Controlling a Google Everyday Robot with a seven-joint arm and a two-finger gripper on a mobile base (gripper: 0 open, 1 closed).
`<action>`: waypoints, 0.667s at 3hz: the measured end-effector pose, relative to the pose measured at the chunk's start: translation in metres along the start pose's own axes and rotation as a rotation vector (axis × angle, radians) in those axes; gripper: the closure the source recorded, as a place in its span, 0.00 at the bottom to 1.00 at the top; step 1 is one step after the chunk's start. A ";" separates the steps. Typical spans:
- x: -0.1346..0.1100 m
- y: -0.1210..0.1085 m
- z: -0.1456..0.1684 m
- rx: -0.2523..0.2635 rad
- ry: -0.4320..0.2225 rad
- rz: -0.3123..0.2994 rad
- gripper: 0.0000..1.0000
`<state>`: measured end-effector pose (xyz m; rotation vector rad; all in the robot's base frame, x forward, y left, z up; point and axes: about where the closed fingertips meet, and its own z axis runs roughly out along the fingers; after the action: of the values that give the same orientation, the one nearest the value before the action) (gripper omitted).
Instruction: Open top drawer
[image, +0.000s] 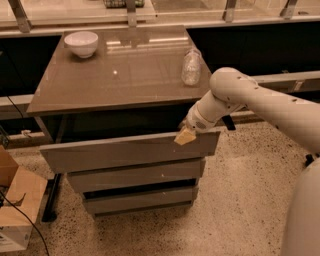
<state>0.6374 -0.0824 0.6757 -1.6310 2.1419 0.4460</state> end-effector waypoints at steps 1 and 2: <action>-0.006 0.024 -0.010 -0.020 0.005 -0.040 0.96; -0.006 0.027 -0.010 -0.022 0.002 -0.044 0.00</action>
Offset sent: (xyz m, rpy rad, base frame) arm -0.0455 0.0447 0.0292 0.0798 -0.0233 0.1393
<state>0.6114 -0.0756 0.6878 -1.6873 2.1057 0.4556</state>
